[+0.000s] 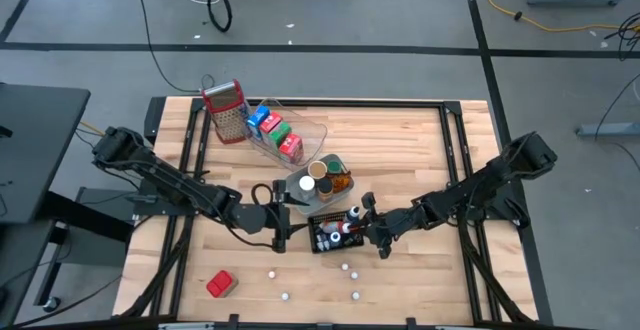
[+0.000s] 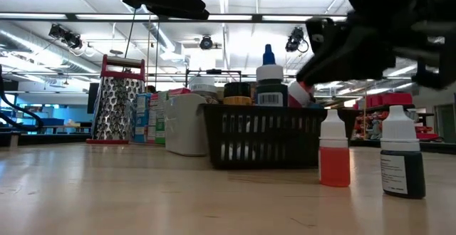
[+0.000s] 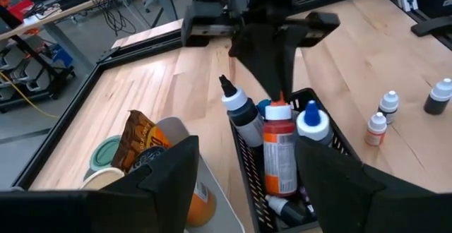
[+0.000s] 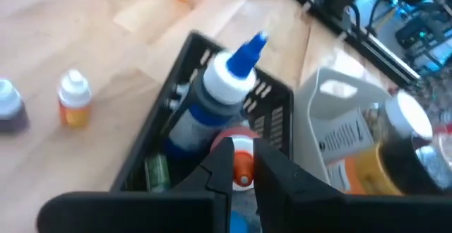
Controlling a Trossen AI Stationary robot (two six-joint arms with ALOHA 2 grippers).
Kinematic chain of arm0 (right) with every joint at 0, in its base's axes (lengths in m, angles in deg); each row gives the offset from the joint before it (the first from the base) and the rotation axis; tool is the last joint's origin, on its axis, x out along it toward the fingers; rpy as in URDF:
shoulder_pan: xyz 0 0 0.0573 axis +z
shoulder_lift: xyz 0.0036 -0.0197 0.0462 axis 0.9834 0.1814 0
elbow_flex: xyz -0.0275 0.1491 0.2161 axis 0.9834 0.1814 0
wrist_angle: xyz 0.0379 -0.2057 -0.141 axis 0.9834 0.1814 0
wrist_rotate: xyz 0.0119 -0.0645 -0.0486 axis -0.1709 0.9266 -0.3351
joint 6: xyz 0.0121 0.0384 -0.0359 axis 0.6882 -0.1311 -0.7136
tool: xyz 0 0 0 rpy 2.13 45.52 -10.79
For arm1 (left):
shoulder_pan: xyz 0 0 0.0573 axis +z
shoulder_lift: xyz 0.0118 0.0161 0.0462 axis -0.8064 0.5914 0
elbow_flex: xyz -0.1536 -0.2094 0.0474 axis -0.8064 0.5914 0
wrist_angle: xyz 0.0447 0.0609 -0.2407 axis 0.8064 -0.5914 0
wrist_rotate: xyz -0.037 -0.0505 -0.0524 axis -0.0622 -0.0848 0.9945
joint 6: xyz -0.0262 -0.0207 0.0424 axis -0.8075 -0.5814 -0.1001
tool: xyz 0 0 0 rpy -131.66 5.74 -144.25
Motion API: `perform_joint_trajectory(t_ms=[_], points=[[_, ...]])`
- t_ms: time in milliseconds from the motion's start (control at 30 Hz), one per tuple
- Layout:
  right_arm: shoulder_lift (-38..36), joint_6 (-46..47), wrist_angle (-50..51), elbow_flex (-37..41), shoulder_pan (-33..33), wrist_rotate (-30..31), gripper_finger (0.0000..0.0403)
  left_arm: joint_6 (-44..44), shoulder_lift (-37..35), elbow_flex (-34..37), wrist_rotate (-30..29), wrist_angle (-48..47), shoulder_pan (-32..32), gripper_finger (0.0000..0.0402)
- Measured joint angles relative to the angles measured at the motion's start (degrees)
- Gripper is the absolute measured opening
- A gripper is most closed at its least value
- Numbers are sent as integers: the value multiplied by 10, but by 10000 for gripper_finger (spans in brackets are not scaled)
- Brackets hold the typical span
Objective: Pick & Place Kitchen Items
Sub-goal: Adjust the food coloring bottles on the black bin
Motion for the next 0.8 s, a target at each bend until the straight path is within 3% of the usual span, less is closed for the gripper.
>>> perform_joint_trajectory(t_ms=[433, 667, 800], points=[[-4, 21, 361, -207, -22, -42, 38, 17, 0, 0, 0, 12, 0, 245], [-4, 25, 383, -242, -56, -154, 37, 17, 0, 0, 1, 12, 0, 245], [-4, 18, 386, -242, -70, -165, 37, 14, 0, 0, 12, 12, 0, 245]])
